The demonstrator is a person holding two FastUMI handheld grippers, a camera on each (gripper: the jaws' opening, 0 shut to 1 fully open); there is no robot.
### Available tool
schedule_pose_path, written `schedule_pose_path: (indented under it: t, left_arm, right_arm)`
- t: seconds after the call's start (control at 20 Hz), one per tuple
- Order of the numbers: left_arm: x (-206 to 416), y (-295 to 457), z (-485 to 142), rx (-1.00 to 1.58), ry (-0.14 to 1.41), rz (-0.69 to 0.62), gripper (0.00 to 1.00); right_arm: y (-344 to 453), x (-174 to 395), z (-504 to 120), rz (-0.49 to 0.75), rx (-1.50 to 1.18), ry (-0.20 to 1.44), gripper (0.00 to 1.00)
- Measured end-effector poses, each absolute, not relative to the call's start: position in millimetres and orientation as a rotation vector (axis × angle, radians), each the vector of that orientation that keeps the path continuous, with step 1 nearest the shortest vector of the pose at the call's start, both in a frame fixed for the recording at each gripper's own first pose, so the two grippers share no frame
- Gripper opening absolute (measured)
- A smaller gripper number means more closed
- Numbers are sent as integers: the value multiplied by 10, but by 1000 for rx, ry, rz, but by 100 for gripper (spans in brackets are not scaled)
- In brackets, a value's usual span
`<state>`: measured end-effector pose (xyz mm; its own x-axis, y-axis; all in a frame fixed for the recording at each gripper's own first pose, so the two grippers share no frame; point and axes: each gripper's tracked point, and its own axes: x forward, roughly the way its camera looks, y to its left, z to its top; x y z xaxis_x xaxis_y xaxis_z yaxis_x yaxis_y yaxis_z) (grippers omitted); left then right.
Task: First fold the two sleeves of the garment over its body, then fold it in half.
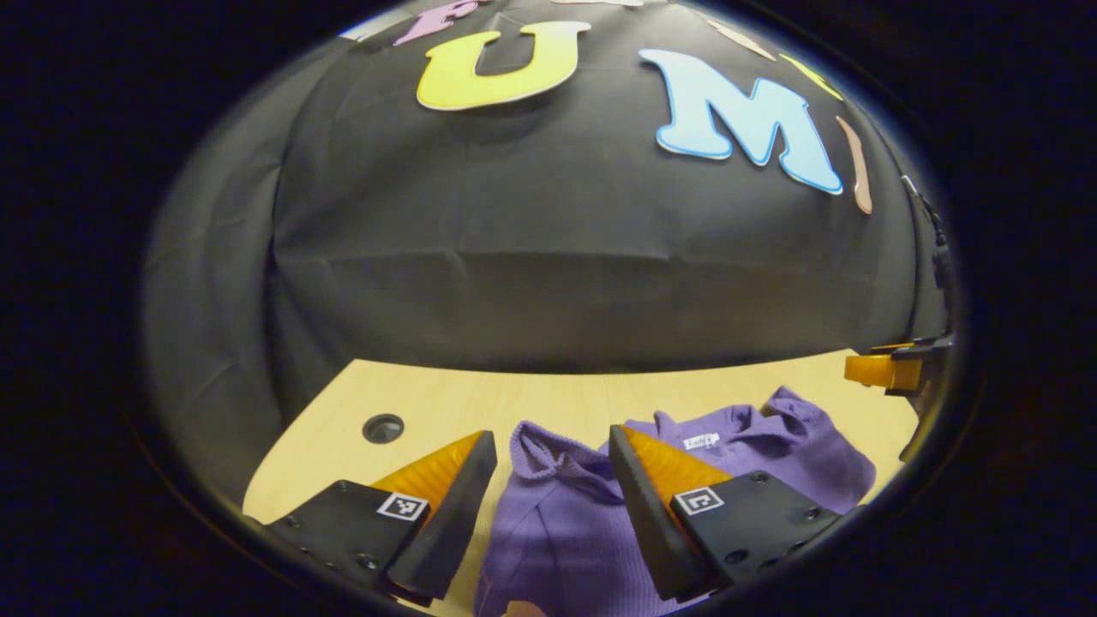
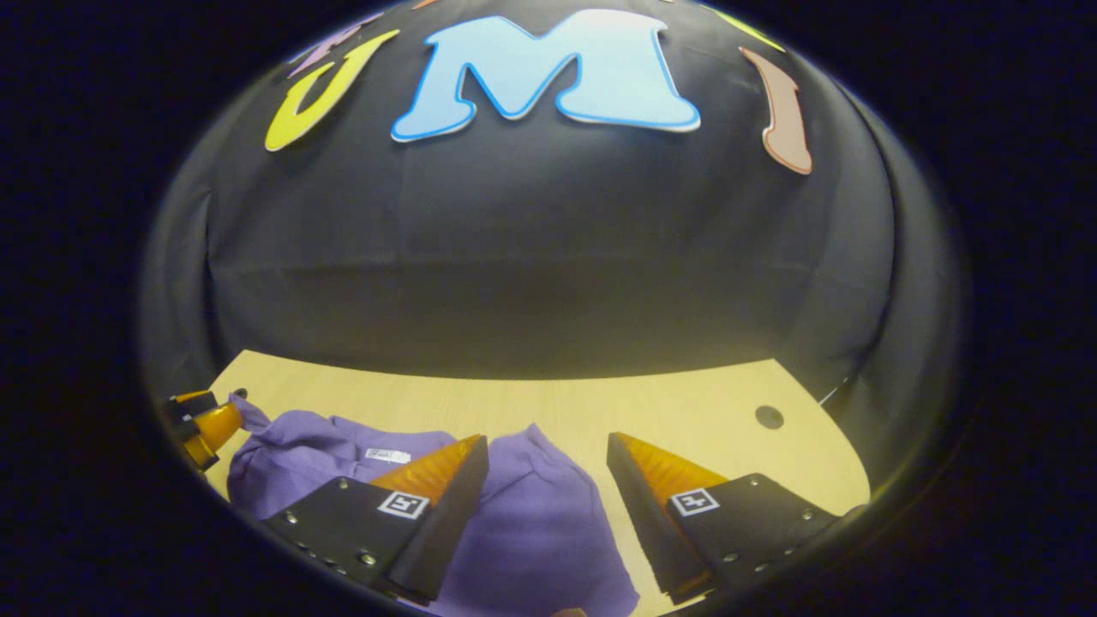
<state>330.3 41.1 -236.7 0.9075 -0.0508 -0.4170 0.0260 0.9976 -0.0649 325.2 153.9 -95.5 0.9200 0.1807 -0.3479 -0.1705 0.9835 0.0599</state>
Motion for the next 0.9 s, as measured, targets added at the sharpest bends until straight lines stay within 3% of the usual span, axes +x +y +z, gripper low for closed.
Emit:
schedule_pose_path:
  t: [0.05, 0.1, 0.5, 0.9]
  left_arm:
    - [3242, 399, -2227, -58, 412, -38, 89]
    - [3179, 383, -2084, -62, 389, -37, 96]
    - [2376, 178, -993, -79, 221, -17, 96]
    - [1488, -178, -278, -67, 75, 2, 95]
  right_arm:
    - [1543, 3184, -837, 189, 19, 337, 87]
    - [1539, 3105, -713, 199, 12, 311, 87]
    - [1400, 2188, 73, 265, -42, 141, 87]
    - [1148, 1283, 355, 332, 9, 49, 86]
